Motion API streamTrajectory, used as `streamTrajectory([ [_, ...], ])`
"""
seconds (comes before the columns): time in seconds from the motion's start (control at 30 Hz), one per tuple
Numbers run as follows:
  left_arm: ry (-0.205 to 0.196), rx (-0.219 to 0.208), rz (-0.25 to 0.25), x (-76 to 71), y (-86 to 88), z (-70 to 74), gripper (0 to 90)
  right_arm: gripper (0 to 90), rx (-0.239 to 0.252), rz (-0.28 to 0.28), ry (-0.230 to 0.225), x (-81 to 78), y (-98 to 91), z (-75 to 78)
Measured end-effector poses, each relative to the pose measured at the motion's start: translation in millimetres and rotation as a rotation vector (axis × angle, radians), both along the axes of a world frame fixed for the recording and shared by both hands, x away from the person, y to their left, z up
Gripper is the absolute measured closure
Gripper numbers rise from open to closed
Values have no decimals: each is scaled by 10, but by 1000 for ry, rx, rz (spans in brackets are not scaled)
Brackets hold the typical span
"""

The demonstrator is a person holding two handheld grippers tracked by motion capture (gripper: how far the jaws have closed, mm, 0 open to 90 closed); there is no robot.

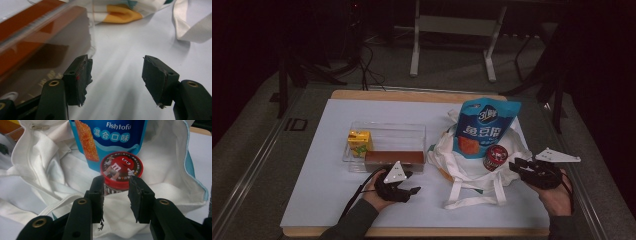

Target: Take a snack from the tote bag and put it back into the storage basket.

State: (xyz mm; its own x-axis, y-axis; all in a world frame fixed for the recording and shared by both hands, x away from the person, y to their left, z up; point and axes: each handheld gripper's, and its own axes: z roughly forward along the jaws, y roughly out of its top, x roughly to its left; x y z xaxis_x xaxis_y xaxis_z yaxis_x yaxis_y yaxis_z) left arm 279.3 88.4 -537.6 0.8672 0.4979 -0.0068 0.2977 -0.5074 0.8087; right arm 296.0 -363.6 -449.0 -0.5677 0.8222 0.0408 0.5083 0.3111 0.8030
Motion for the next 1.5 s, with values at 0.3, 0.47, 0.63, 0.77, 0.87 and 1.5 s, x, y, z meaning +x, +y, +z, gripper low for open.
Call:
streamTrajectory([
  [0.3,-7,2,-1,-11,-3,-11,385,622,31,2,2,151,-30,-1],
  [0.47,-4,-3,1,-9,-2,-13,384,601,46,5,-8,256,-31,48],
  [0.63,4,-10,4,-2,6,-13,380,589,58,13,-13,378,-27,98],
  [0.77,6,-11,1,-1,8,-12,381,567,56,16,-18,466,-5,151],
  [0.87,6,-11,-1,-1,7,-12,381,563,47,14,-21,524,19,191],
  [1.5,1,10,-21,-8,-12,-15,379,472,68,53,-16,901,227,363],
])
